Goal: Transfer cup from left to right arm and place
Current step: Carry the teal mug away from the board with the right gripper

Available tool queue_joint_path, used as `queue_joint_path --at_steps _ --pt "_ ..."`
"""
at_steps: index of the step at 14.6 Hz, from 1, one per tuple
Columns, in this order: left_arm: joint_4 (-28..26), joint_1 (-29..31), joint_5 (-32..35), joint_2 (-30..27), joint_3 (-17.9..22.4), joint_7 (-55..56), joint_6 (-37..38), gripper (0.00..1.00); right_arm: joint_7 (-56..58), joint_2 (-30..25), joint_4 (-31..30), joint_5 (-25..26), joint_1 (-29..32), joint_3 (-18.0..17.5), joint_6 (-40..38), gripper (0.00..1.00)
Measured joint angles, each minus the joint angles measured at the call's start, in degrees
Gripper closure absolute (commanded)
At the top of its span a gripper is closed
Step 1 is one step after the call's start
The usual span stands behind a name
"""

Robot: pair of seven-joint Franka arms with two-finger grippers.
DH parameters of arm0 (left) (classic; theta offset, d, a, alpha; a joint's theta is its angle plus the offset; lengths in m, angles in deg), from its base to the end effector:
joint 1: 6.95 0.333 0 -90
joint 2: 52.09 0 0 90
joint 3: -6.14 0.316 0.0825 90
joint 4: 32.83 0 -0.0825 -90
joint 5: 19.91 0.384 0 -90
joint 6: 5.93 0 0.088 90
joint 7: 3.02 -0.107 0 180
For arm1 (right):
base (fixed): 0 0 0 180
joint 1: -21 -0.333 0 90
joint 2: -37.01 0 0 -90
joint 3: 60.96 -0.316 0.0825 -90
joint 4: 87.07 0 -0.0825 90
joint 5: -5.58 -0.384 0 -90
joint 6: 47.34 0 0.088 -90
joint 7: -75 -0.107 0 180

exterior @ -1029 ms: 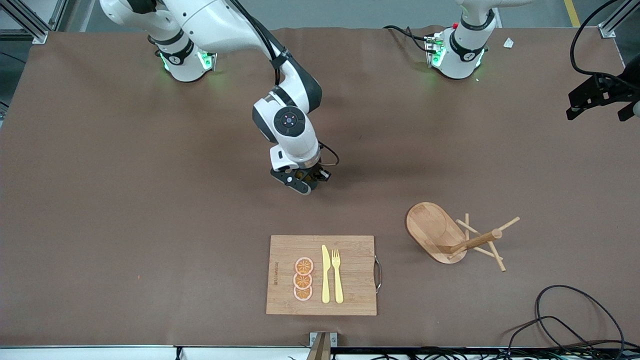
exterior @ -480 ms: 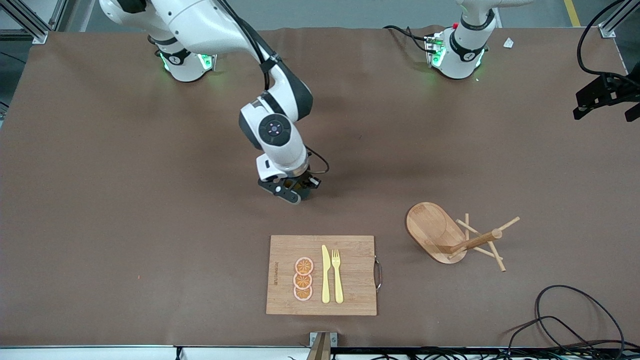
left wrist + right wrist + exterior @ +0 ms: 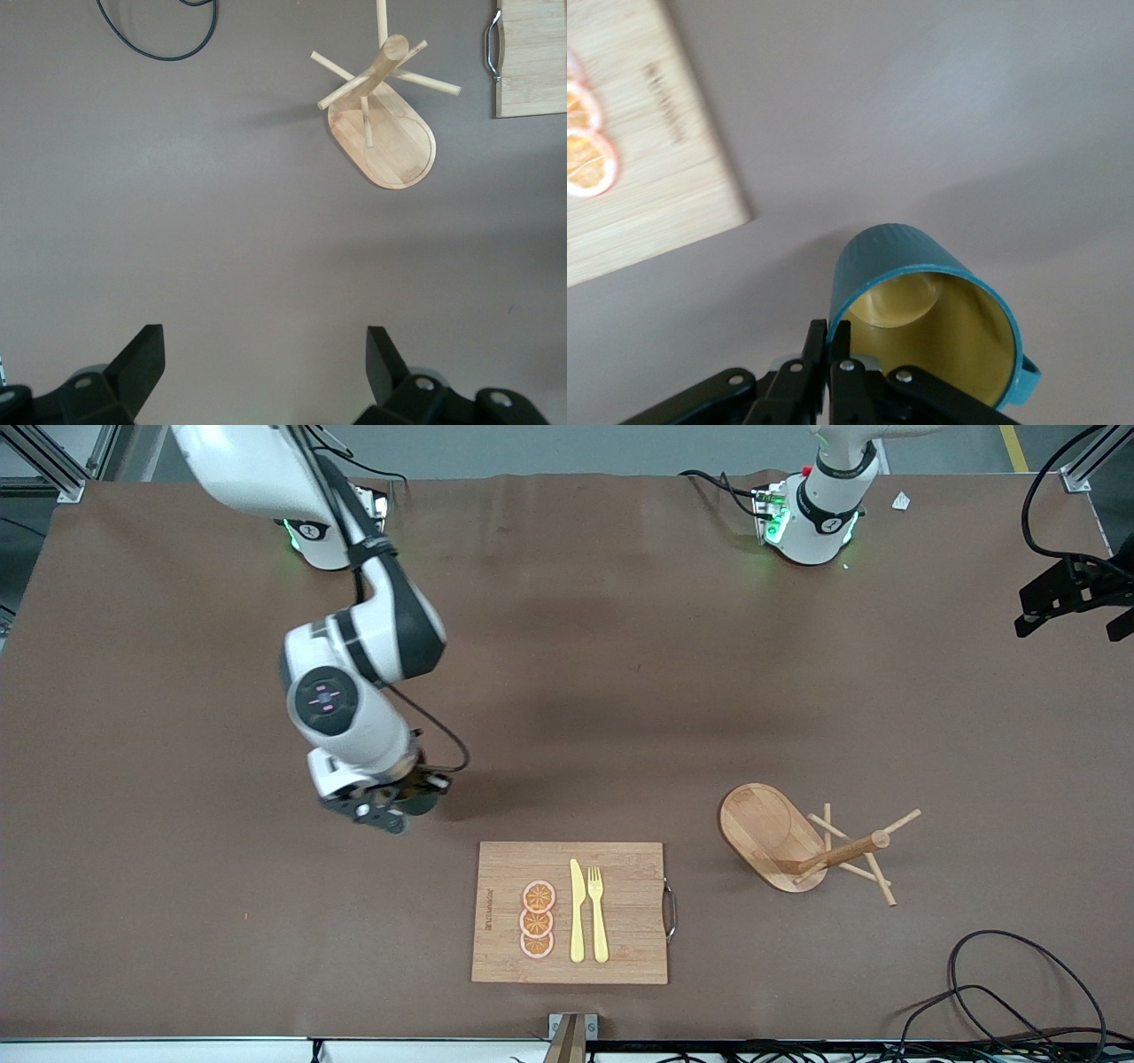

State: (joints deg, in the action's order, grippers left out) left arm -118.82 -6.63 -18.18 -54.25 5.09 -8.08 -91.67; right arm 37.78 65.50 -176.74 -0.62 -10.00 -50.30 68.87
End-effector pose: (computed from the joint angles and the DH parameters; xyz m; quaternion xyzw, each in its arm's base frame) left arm 0.5350 -0.0036 0.6712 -0.9985 0.0491 -0.0161 0.0160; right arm 0.6338 0.2600 0.3576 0.9869 -0.1606 -0.0127 0.0025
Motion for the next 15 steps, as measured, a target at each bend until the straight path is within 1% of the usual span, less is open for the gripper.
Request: queue_joint_path --at_steps 3,5,7,9,12,15 --pt "0.01 -1.26 0.00 -0.04 0.86 0.00 -0.01 0.00 10.77 -0.50 -0.01 0.15 2.75 4.36 -0.87 0.99" --pt "0.00 -1.33 0.00 -0.04 1.10 0.00 -0.01 0.00 18.11 -0.53 -0.07 0.17 6.45 5.65 -0.88 0.99" --pt "-0.02 -1.27 0.00 -0.04 1.16 0.00 -0.01 0.00 25.39 -0.53 -0.23 0.14 11.38 5.76 -0.49 0.99" --pt "-0.14 -1.08 0.00 -0.04 0.82 0.00 0.00 0.00 29.74 -0.31 -0.50 0.06 14.72 5.72 0.69 0.99" --pt "-0.32 0.79 0.00 -0.04 -1.91 0.02 0.00 0.00 30.29 1.54 -1.92 -1.21 16.16 5.60 1.79 0.99" --pt "-0.67 1.13 0.00 -0.04 -2.71 0.13 0.00 0.00 30.32 4.46 -3.40 -1.73 16.31 5.46 2.56 0.99"
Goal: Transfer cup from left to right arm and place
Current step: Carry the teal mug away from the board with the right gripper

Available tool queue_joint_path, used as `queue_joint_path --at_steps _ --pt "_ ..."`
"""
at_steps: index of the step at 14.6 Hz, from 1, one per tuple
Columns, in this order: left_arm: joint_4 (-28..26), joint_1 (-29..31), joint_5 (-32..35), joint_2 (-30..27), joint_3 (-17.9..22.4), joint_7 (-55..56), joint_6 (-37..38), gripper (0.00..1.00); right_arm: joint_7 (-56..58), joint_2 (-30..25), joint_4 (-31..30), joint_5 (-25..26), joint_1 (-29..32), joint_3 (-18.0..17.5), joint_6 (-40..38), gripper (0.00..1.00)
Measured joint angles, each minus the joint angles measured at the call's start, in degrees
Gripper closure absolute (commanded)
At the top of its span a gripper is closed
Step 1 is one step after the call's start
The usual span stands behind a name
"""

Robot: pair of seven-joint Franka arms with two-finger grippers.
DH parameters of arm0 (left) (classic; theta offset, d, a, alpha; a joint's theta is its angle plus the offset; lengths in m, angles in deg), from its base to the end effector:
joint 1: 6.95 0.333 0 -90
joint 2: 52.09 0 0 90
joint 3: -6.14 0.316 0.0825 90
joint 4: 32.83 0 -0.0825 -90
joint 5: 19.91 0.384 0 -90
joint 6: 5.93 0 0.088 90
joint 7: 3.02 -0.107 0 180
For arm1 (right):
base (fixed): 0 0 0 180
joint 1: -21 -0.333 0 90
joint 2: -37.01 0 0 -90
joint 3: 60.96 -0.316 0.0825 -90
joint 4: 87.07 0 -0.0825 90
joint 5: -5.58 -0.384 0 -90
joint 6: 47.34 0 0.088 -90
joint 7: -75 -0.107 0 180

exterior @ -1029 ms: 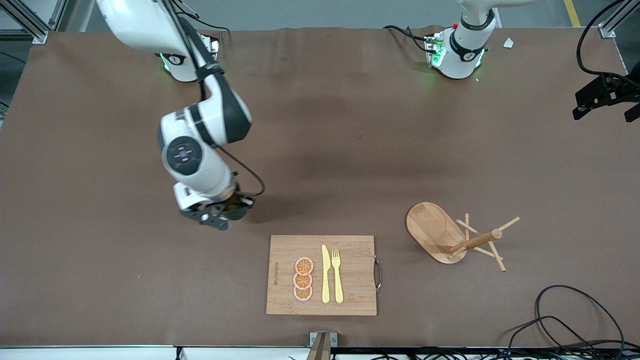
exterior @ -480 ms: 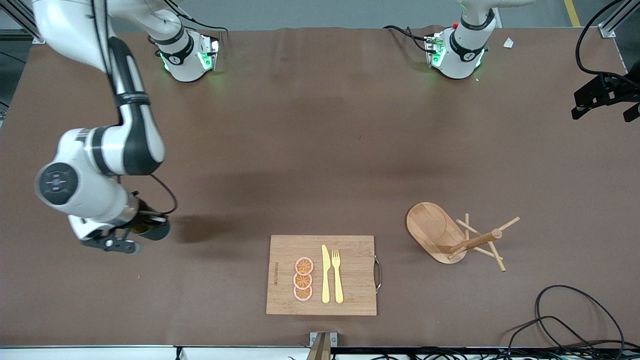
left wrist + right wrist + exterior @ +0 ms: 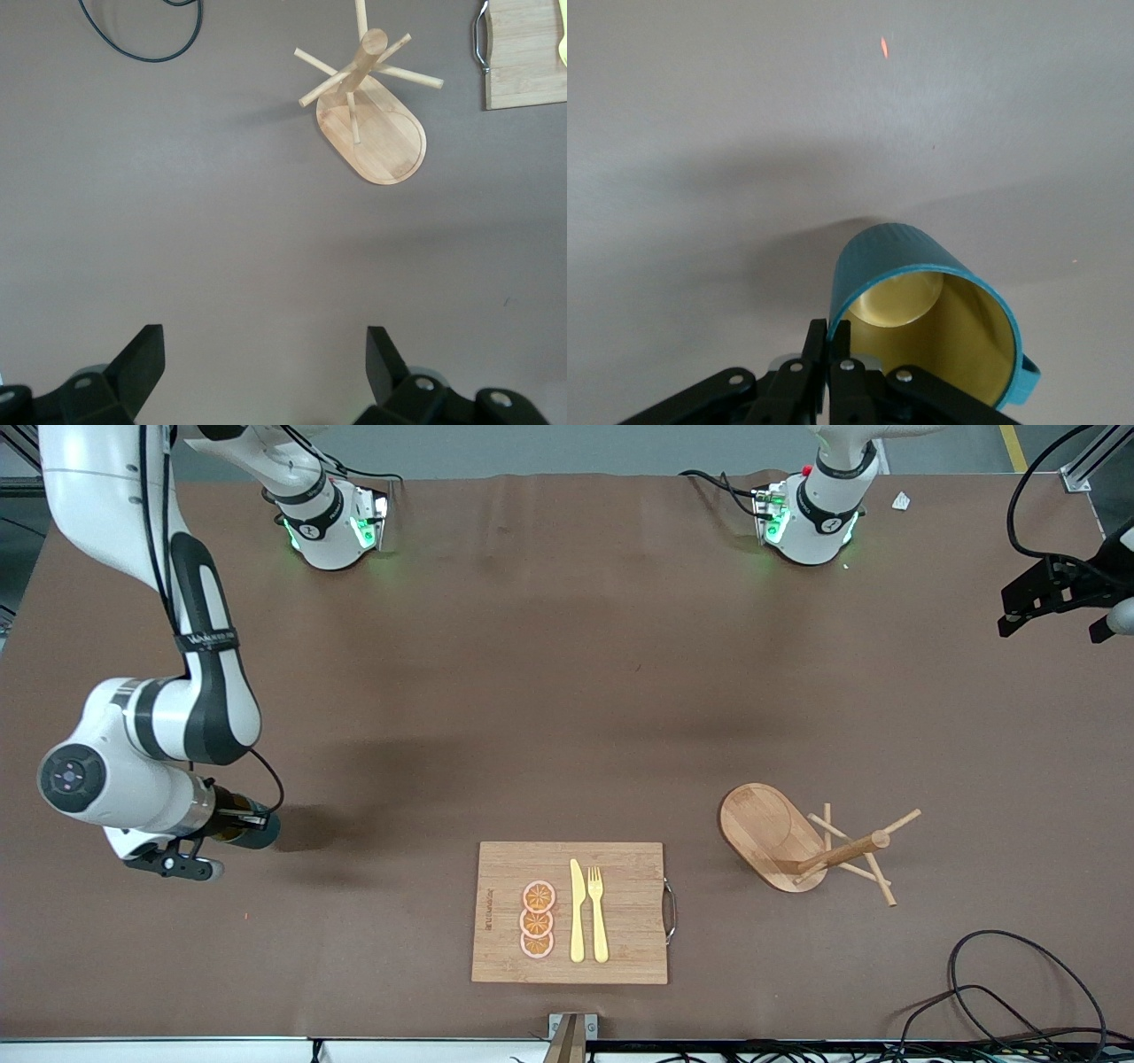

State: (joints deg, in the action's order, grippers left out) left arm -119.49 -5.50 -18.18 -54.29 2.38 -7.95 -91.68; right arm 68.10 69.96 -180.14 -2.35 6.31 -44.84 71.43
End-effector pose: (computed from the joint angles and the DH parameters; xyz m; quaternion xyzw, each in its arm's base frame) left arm 0.5346 -0.0190 0.6661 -0.9979 0.0618 -0.0108 0.0166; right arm 0.6751 0.0129 0.2890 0.9944 -0.0913 -0.0498 0.0204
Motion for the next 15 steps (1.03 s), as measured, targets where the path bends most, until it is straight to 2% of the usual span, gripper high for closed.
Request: queue_joint_path --at_steps 2,4,5,6,7,8,10,15 --pt "-0.31 0.12 0.00 0.00 -0.32 0.00 0.00 0.00 0.00 1.28 -0.43 -0.16 0.00 -0.10 0.19 0.98" --pt "-0.42 0.18 0.00 0.00 -1.37 0.78 -0.01 0.00 0.00 2.01 -0.77 -1.20 0.00 -0.13 0.51 0.90" --pt "-0.43 0.18 0.00 0.00 -2.03 2.00 -0.01 0.00 0.00 2.20 -0.85 -1.63 0.02 -0.13 0.62 0.80" --pt "-0.44 0.17 -0.03 0.00 -2.66 3.12 -0.01 0.00 0.00 2.24 -0.91 -1.98 0.04 -0.13 0.63 0.62" --pt "-0.46 0.17 -0.22 0.00 -3.13 3.81 -0.07 0.00 0.00 2.23 -0.91 -2.04 0.06 -0.13 0.63 0.39" --pt "-0.49 0.17 -0.64 0.00 -3.43 4.25 -0.27 0.00 0.00 2.23 -0.90 -2.04 0.07 -0.13 0.63 0.36" --pt "-0.58 0.16 -1.17 0.00 -3.61 4.52 -0.74 0.00 0.00 2.21 -0.59 -2.04 0.10 -0.09 0.85 0.00" --pt "-0.74 0.07 -1.77 0.00 -4.37 6.43 -1.00 0.00 7.89 0.15 4.66 -2.04 2.59 0.25 1.23 0.00"
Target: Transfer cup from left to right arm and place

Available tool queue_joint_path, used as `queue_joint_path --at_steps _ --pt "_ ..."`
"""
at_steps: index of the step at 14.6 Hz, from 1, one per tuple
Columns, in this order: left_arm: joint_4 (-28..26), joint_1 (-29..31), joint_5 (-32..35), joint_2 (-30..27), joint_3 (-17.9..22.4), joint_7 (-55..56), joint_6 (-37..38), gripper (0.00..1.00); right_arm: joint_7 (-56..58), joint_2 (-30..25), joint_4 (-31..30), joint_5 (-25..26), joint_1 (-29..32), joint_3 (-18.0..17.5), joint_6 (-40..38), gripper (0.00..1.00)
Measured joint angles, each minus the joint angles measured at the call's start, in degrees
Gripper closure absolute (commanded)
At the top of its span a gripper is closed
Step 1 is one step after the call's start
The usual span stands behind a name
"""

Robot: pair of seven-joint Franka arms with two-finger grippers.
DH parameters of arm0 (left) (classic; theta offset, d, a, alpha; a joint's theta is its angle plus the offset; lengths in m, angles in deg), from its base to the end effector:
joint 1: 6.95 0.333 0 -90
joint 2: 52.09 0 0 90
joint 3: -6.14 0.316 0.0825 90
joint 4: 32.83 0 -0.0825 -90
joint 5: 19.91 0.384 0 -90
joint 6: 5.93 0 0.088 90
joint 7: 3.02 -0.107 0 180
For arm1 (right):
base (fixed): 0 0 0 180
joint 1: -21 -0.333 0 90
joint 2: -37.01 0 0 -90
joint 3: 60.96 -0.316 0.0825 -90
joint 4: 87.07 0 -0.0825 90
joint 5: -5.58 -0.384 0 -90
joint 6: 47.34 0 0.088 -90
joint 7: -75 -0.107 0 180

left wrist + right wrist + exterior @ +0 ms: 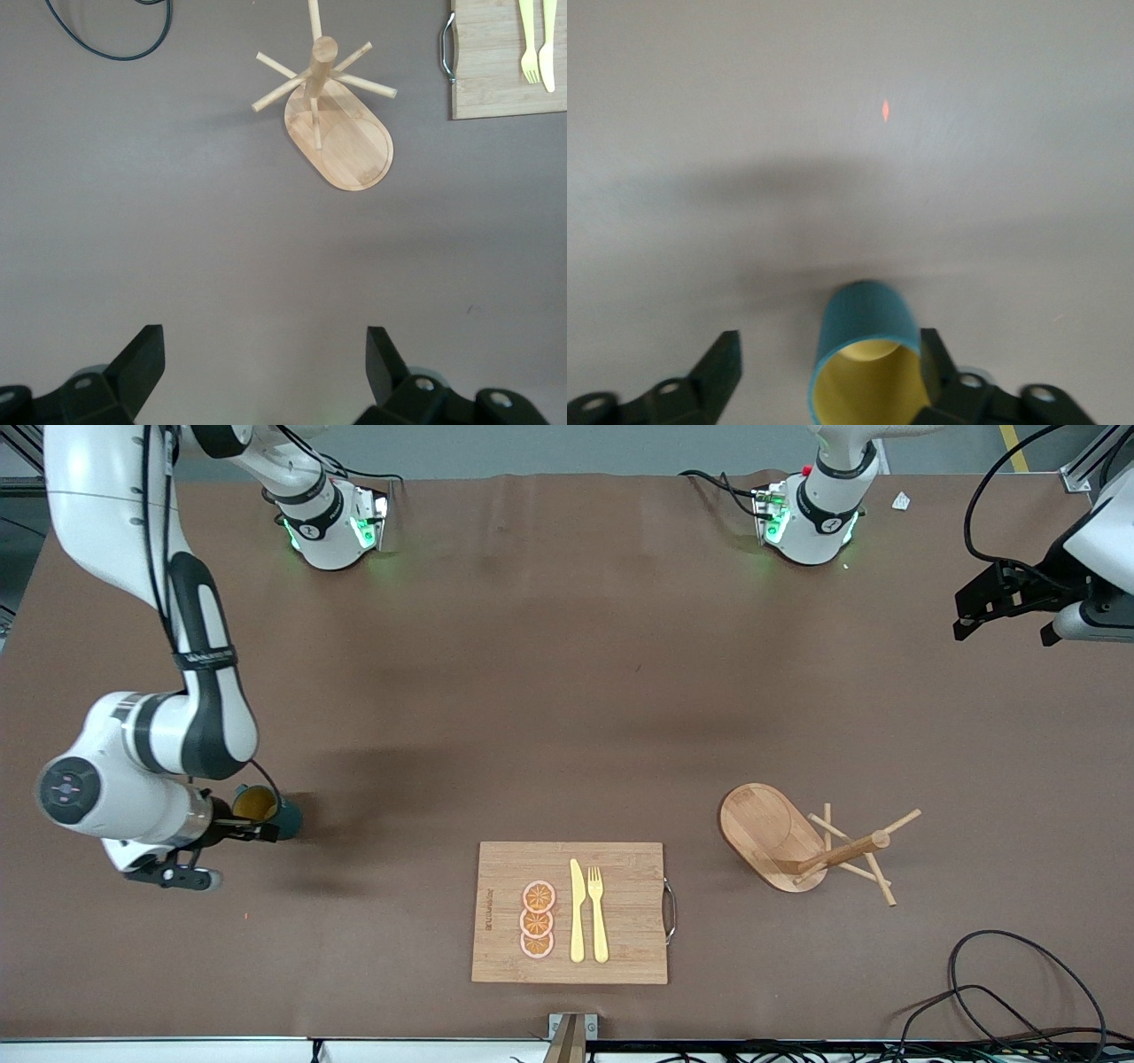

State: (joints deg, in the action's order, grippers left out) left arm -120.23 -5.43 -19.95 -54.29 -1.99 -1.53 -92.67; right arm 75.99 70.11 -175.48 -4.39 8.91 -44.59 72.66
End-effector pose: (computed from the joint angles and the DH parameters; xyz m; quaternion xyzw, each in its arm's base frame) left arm 0.5333 -0.0636 0.6615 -0.9989 0.0447 -0.0134 0.0014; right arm 0.6979 -0.0138 0.3255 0.9987 -0.0504 -0.0004 0.0020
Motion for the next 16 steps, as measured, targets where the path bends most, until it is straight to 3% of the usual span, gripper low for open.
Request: queue_joint_path --at_steps 6,10,16 --pt "-0.20 -0.01 0.00 0.00 -0.97 1.96 0.04 0.00 3.36 -9.75 3.75 0.01 2.38 0.05 -5.19 0.00" --pt "-0.31 0.14 0.00 0.05 -0.93 1.94 0.04 0.00 3.41 -16.66 3.95 0.38 2.56 0.31 -13.40 0.00" --pt "-0.31 0.16 0.69 0.06 -0.87 1.88 0.04 0.00 3.40 -24.16 3.66 4.89 2.57 0.14 -22.09 0.00"
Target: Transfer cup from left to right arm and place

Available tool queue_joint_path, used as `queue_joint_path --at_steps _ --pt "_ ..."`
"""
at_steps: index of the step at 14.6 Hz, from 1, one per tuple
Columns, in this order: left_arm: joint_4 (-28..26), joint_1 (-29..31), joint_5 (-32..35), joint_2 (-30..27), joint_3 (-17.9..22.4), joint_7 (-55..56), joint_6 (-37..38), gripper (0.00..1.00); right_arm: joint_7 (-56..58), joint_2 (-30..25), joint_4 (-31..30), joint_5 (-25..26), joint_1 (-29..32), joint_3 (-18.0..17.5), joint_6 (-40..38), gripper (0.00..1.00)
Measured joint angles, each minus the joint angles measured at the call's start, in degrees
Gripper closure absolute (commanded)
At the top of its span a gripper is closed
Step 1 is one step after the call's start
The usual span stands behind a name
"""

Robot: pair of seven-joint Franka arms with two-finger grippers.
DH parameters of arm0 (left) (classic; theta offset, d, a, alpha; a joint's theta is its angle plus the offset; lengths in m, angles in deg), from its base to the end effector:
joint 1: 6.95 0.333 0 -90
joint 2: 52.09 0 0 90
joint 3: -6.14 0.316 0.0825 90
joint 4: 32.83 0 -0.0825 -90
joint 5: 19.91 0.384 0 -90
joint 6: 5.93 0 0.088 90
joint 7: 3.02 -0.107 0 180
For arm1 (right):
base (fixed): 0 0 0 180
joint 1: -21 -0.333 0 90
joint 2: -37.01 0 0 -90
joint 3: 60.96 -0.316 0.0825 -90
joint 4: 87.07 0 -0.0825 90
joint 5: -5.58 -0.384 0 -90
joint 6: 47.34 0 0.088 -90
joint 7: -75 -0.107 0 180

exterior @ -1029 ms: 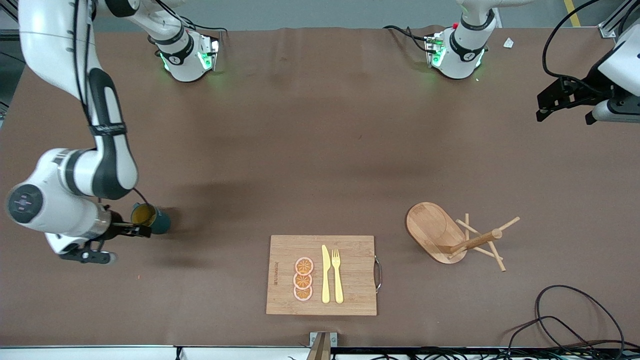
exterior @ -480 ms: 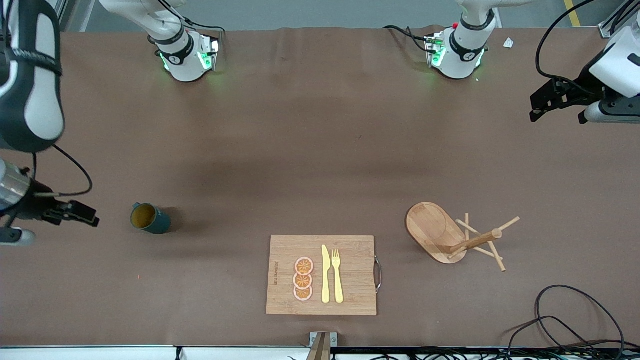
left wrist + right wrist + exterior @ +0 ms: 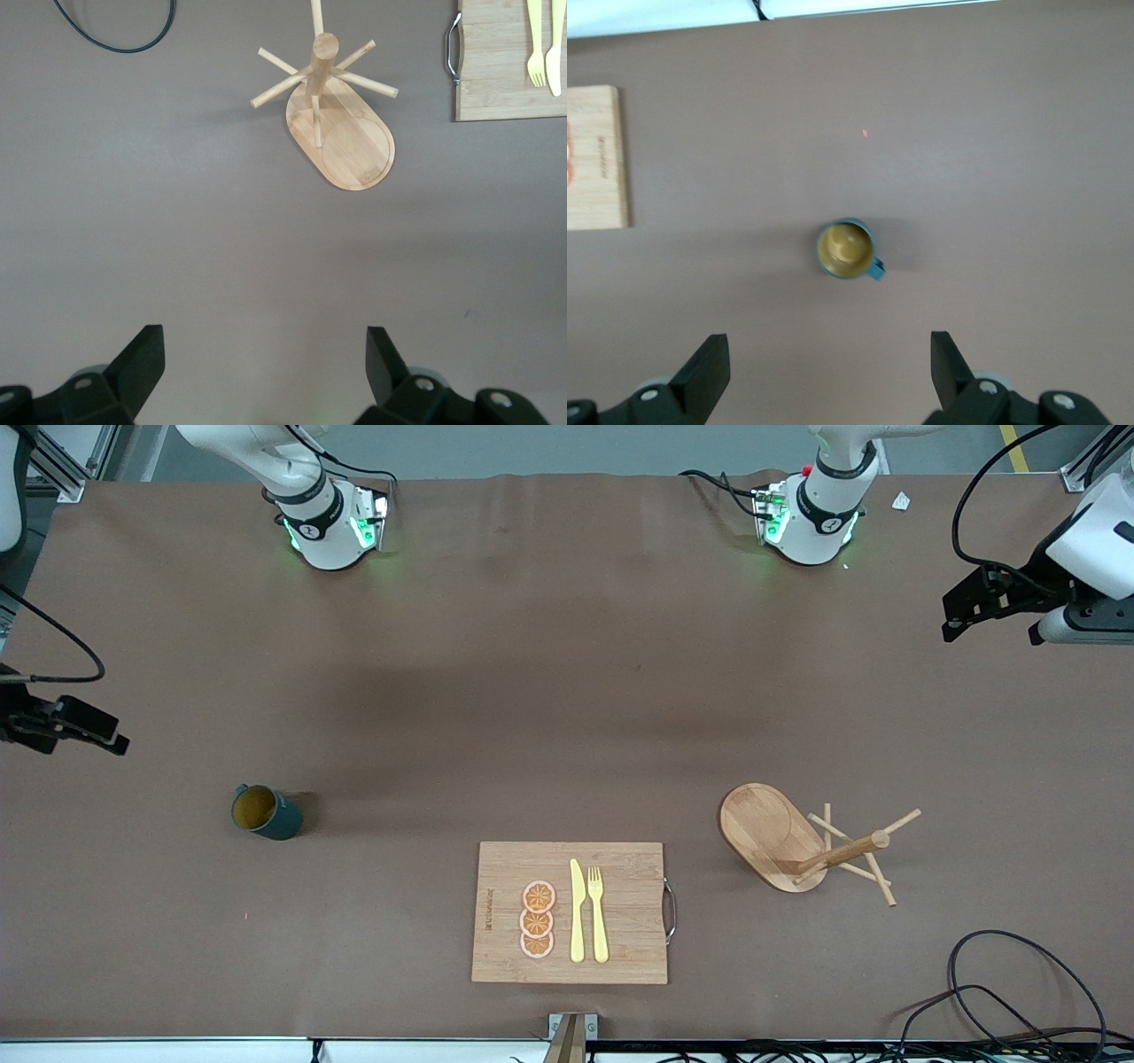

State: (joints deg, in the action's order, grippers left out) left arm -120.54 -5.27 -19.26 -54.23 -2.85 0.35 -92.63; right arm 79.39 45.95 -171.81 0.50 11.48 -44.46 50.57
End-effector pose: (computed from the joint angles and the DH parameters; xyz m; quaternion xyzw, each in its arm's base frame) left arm 0.5329 -0.0689 0.6583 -0.9993 0.0340 -0.0104 0.0076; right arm 0.6112 -0.0528 0.5934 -0.9987 0.0244 -0.0421 0.0180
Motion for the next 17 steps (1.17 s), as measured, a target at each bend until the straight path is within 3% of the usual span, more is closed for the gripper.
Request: queue_joint_path --at_steps 4,17 --pt "0.00 0.01 0.04 0.00 0.13 0.00 0.00 0.00 -1.86 -2.53 -1.47 2.30 -0.59 -0.53 -0.31 0.00" --pt "0.13 0.07 0.86 0.00 0.06 -0.14 0.00 0.00 -1.68 -2.58 -1.02 4.07 -0.41 -0.33 -2.03 0.00"
